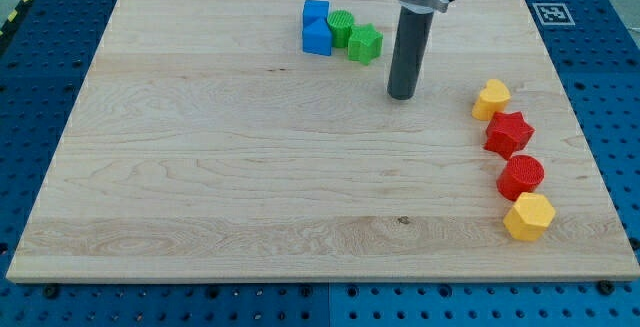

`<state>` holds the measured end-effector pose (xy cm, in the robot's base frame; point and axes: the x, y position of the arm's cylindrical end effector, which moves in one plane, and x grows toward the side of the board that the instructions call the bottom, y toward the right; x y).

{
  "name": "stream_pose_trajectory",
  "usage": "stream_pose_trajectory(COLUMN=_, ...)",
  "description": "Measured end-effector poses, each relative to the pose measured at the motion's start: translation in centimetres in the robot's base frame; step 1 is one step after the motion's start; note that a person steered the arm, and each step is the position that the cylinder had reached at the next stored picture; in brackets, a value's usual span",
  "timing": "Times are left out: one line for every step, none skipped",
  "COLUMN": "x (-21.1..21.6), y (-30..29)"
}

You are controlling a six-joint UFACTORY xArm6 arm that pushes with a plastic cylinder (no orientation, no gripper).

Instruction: Point at yellow heart

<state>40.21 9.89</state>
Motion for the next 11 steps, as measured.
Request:
stream_pose_trajectory(x=0.1, y=0.7)
stream_pose_trajectory(x=0.2, y=1.6)
stream_pose_trajectory(x=0.3, y=2.6)
stream_pose_trajectory(x=0.3, y=3.4)
stream_pose_trajectory(x=0.3, y=3.7)
stream_pose_trajectory(x=0.3, y=4.5)
stream_pose_trajectory(x=0.3, y=5.5)
stream_pose_trajectory(x=0.3, y=5.5)
stream_pose_trajectory(x=0.3, y=5.5)
stream_pose_trajectory(x=0.3, y=5.7)
stream_pose_trajectory(x=0.3, y=6.2)
